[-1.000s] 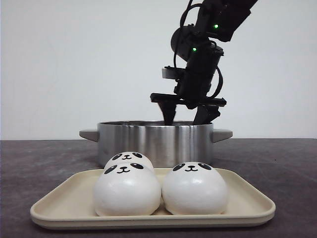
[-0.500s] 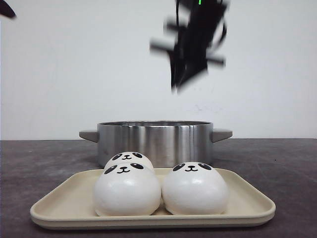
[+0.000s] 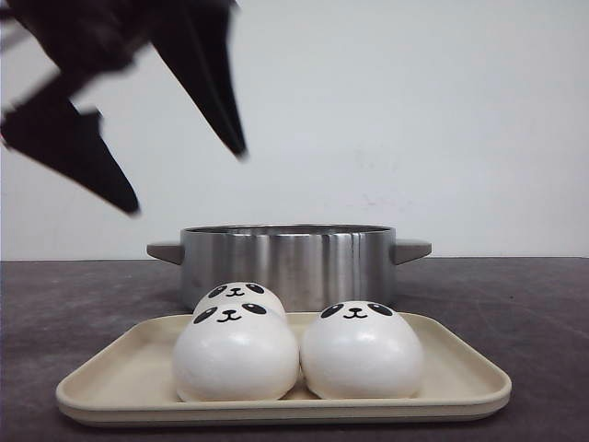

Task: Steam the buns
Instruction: 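Open the right gripper, withdraw, and lower the left gripper onto a farther bun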

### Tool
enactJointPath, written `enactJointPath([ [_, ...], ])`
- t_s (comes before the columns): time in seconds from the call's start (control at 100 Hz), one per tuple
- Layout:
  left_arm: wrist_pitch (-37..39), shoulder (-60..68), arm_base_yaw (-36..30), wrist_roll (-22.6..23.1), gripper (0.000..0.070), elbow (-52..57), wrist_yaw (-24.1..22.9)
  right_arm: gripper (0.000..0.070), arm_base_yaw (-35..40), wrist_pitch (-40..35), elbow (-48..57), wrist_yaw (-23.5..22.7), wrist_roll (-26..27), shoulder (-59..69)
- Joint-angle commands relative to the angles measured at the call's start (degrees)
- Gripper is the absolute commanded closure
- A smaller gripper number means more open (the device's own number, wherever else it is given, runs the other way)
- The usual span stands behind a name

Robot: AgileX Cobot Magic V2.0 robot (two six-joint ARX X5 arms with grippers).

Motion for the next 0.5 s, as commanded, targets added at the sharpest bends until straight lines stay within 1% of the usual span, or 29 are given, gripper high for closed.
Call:
enactJointPath([
  [0.0,2.6,3.0,-1.1,-2.1,0.0073,0.7,-0.5,0.0697,1.2,-0.6,1.0,1.7,-0.6,-0.3],
  [0.1,6.3,7.1,-1.8,-2.6,0.0073,0.7,-1.6,0.0697,1.6,-2.4,1.0,3.1,-0.6,-2.5],
  [0.23,9.0,11.6,-2.0,-3.6,0.0073,0.7,-4.8,0.0697,1.6,-5.0,1.0,3.2,-0.6,-4.0],
  [0.31,10.3,14.0,-2.0,-3.8,0.0073,0.7,-5.9,0.0697,1.6,-6.2,1.0,3.2,-0.6,-4.4],
  [0.49,12.0,18.1,-2.0,-4.0,0.0074,0.7,-6.1,0.0697,1.6,-7.2,1.0,3.2,-0.4,-4.4],
])
